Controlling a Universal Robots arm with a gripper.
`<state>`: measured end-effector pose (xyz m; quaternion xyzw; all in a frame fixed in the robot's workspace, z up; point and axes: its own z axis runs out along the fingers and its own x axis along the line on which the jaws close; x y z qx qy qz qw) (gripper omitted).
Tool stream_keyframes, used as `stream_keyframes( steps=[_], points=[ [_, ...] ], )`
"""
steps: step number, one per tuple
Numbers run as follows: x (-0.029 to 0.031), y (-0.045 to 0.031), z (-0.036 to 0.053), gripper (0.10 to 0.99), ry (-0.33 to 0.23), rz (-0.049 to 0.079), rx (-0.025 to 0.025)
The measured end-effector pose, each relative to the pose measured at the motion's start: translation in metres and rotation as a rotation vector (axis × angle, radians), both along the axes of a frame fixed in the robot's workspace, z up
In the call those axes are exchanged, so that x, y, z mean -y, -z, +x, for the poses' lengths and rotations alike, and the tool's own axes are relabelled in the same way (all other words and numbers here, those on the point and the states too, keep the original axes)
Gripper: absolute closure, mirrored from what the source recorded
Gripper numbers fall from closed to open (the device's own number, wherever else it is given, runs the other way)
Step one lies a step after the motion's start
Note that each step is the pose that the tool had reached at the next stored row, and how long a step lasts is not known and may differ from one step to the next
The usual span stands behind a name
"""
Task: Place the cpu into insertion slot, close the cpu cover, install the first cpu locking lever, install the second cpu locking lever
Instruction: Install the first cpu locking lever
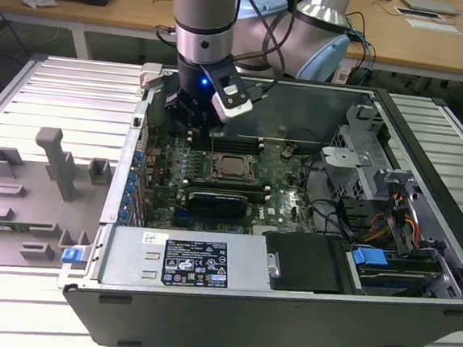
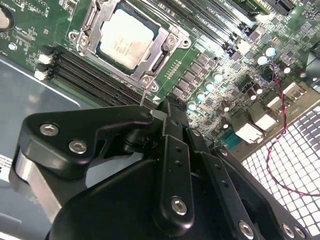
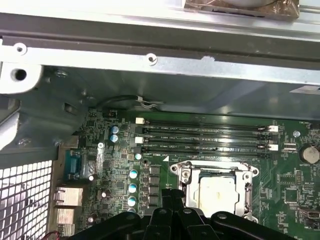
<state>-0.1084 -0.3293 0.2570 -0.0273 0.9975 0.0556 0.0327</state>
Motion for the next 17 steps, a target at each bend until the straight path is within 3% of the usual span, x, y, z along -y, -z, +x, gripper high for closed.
stream_keyframes(
  steps=[1,5,7,10,12,13,14,17],
  points=[
    [0.0,0.0,-0.0001,0.98,0.0,0.003,0.0012],
    [-0.0001,0.0,-0.0012,0.98,0.0,0.054,0.0141],
    [0.0,-0.0001,-0.0012,0.98,0.0,0.055,0.014],
    [0.0,0.0003,-0.002,0.98,0.0,0.089,0.0148],
    [0.0,0.0004,-0.0027,0.98,0.001,0.132,0.0154],
    [0.0,0.0005,-0.0027,0.98,0.001,0.142,0.0155],
    [-0.0001,0.0006,-0.0027,0.98,0.001,0.148,0.0157],
    [0.0,0.0005,-0.0027,0.98,0.001,0.148,0.0155]
  ],
)
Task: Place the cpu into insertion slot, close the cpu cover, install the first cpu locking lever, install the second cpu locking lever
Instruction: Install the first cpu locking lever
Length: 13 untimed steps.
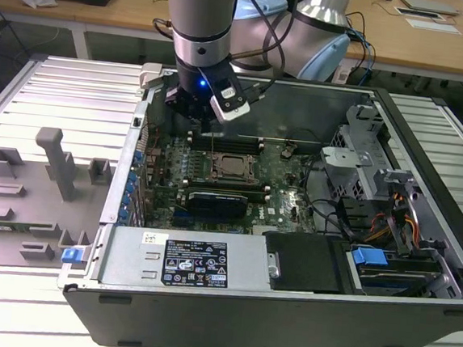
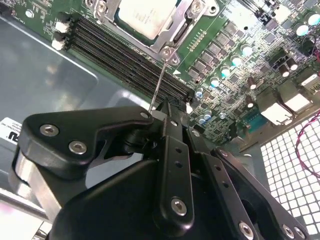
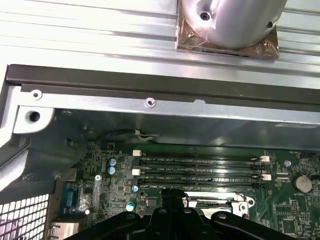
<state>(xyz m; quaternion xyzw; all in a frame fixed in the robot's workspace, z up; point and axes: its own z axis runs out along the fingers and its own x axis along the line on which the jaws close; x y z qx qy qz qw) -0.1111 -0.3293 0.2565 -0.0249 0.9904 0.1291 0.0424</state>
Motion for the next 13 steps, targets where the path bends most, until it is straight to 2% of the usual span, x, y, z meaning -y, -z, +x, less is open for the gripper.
stream_keyframes(
  steps=[3,5,10,13],
  points=[
    [0.0002,0.0,0.0036,0.98,0.0,0.0,0.0],
    [0.0007,0.0,0.0091,0.98,0.0,0.0,-0.0003],
    [0.0021,0.0,0.0277,0.98,0.0,0.0,-0.0024],
    [0.0021,0.0,0.0306,0.98,0.0,0.0,-0.0026]
  ],
)
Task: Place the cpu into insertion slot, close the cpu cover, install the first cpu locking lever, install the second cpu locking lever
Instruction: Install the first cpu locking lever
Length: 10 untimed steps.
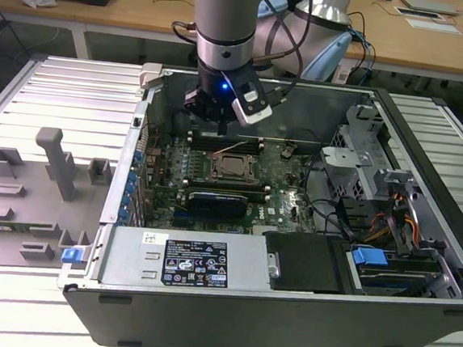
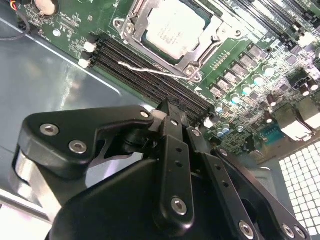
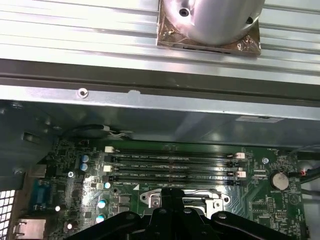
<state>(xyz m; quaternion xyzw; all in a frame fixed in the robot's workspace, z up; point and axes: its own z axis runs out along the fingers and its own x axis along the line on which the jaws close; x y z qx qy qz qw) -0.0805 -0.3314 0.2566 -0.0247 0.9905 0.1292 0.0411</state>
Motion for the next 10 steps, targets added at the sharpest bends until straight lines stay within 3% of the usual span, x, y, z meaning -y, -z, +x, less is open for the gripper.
stream_keyframes(
  steps=[1,4,5,7,8,10],
  points=[
    [0.0,0.0,0.0001,0.98,0.0,0.0,0.0],
    [0.0,0.0009,-0.0011,0.98,0.0,0.0,0.0253],
    [0.0,0.0016,-0.0021,0.98,0.0,0.0,0.0439],
    [0.0,0.0023,-0.0031,0.98,0.0,0.0,0.066],
    [0.0,0.0026,-0.0038,0.98,0.0,0.0,0.0795],
    [0.0,0.0031,-0.005,0.98,0.0,0.0,0.1007]
  ],
)
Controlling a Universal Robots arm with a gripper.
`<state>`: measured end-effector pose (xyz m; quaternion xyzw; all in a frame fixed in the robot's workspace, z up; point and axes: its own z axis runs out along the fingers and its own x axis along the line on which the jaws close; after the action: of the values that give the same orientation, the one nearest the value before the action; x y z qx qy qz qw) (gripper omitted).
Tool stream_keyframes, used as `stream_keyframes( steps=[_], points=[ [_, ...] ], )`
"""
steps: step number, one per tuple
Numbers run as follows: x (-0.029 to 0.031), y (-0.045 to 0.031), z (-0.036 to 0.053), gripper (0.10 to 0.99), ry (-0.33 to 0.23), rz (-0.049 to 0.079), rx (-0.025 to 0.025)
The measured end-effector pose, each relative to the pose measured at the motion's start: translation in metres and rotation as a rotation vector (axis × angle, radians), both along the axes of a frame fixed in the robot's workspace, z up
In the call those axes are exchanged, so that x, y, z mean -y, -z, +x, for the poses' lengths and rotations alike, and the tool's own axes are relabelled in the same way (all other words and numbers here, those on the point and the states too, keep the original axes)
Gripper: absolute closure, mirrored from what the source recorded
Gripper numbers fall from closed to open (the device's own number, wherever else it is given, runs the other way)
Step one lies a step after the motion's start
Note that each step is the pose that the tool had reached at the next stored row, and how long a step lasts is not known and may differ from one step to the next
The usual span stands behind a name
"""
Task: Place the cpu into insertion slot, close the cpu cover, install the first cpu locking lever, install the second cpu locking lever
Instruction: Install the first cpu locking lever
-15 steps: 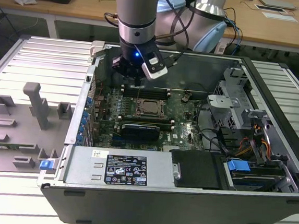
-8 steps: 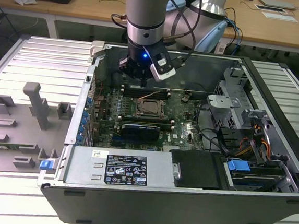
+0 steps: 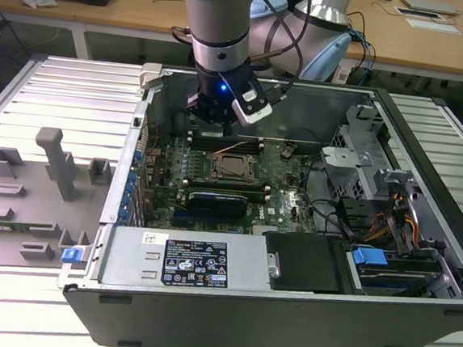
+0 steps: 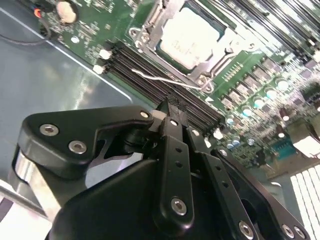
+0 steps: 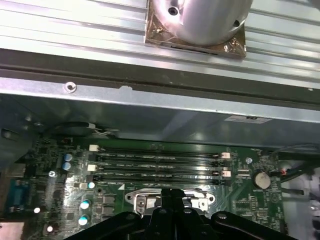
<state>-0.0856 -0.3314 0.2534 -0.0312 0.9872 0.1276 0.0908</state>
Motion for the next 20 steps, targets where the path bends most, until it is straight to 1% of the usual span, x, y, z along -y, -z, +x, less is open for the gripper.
stream_keyframes(
  steps=[1,2,3,4,5,8,10,12,14,15,17,18,19,20],
  points=[
    [0.0,0.0003,-0.0007,0.98,0.0,0.0,0.0107],
    [0.0,0.0006,-0.0016,0.98,0.0,0.0,0.0272],
    [0.0,0.0008,-0.0021,0.98,0.0,0.0,0.0381],
    [0.0,0.0011,-0.0027,0.98,0.0,0.0,0.0501],
    [0.0,0.0014,-0.003,0.98,0.0,0.0,0.057],
    [0.0,0.0015,-0.003,0.98,0.002,0.0,0.0574],
    [0.0,0.0024,-0.003,0.98,0.019,-0.001,0.0568],
    [0.0,0.0035,-0.003,0.98,0.039,-0.001,0.0544],
    [0.0,0.005,-0.0029,0.98,0.055,-0.002,0.0504],
    [0.0,0.0063,-0.0028,0.98,0.064,-0.002,0.0428],
    [0.0,0.0095,-0.0007,0.98,0.072,-0.003,0.0189],
    [0.0,0.0102,0.0006,0.98,0.073,-0.003,0.0149],
    [0.0,0.0108,0.0024,0.98,0.073,-0.003,0.0126],
    [0.0,0.0119,0.007,0.98,0.074,-0.003,0.0087]
  ],
)
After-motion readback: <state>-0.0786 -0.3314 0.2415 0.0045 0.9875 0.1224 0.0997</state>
